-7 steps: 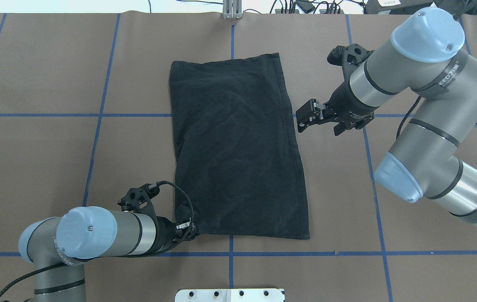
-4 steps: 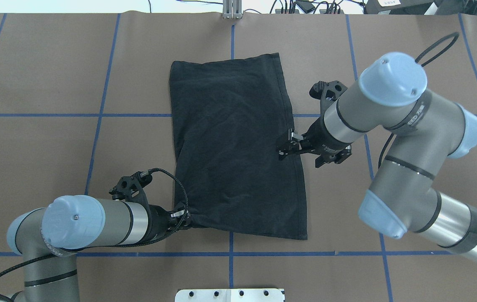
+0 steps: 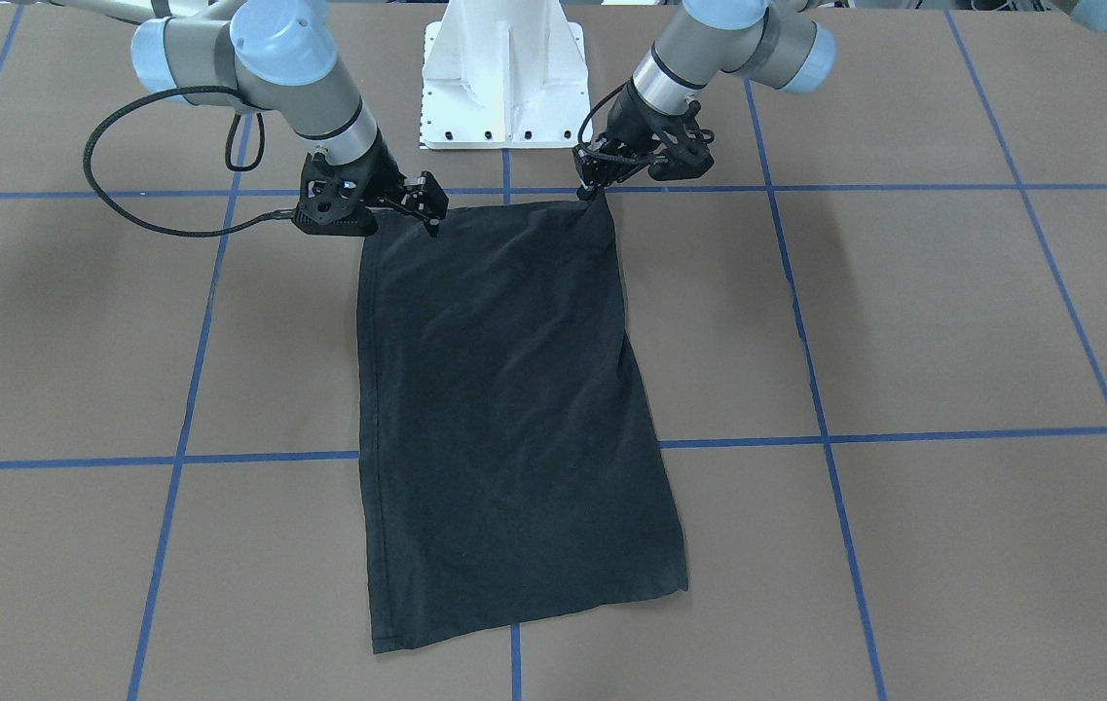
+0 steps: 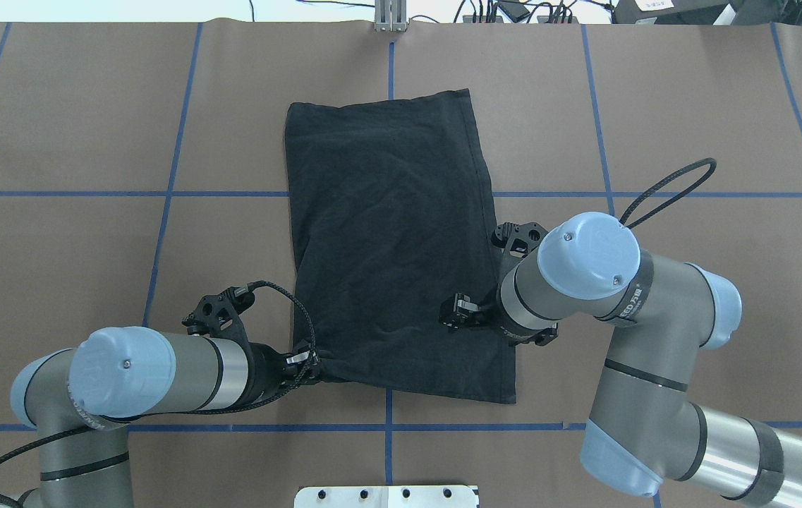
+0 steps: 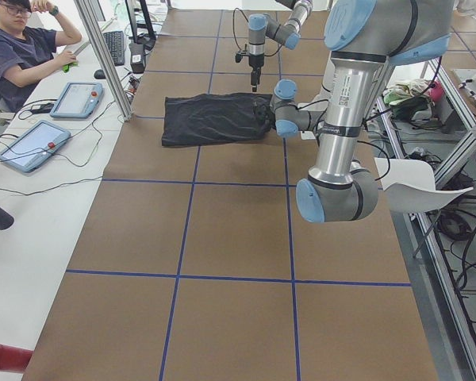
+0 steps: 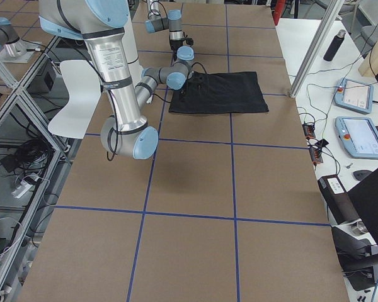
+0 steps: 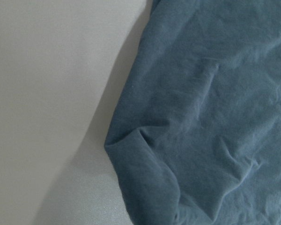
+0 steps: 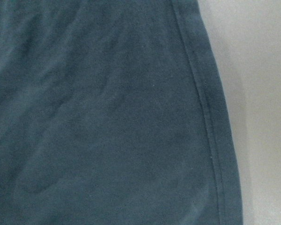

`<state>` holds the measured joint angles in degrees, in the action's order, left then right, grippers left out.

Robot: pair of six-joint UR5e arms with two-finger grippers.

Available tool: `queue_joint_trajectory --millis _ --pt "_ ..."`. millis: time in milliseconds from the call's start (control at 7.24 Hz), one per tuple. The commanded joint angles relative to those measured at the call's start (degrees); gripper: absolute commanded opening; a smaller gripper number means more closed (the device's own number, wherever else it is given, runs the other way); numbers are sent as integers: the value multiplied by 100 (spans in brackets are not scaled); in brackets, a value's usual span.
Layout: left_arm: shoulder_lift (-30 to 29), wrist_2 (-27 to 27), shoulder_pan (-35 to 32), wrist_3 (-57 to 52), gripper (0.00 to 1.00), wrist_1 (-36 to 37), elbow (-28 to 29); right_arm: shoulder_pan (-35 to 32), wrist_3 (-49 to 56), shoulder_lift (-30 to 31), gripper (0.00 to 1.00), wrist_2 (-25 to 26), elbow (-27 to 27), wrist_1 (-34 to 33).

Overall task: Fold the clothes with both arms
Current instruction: 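Move the right gripper down along the shirt edge to the near corner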

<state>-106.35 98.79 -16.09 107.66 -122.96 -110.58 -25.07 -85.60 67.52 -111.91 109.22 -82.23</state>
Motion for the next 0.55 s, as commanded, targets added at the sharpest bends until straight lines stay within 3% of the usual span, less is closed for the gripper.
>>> queue_joint_trajectory --millis 0,414 --pt "0 0 19 18 0 0 10 185 -27 155 100 29 -24 -232" --pt "0 0 10 18 0 -9 54 300 44 130 100 82 -181 -232"
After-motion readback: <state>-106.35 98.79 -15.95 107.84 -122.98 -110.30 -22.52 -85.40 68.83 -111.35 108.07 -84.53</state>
